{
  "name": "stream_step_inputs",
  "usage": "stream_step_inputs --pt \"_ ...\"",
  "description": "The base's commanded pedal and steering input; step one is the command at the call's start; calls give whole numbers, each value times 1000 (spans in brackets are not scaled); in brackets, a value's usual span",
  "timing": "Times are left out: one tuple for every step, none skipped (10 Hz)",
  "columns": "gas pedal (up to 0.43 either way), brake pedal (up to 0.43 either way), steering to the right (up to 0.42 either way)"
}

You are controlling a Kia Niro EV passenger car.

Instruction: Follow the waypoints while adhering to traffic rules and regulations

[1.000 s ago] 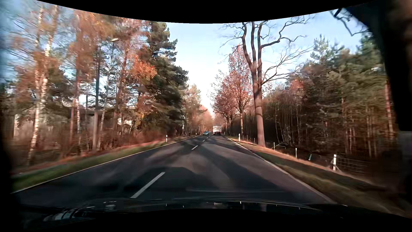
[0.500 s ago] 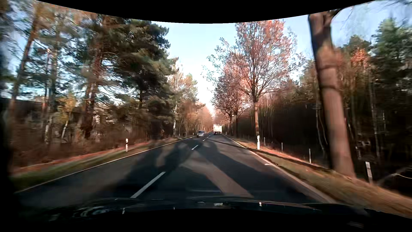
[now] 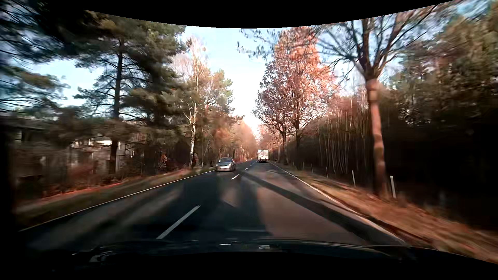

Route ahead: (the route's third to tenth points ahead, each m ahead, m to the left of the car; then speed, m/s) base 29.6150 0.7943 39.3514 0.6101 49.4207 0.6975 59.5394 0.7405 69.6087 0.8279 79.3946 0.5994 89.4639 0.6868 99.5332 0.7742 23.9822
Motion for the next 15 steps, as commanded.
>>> stream_step_inputs --pt "157 0 -1" --pt "157 0 -1" --pt "157 0 -1" --pt "157 0 -1" --pt "157 0 -1" --pt "157 0 0" --pt "157 0 0" --pt "157 0 0" --pt "157 0 0" --pt "157 0 0" --pt "157 0 0" --pt "157 0 0" --pt "157 0 0" --pt "157 0 0" --pt "157 0 -1"
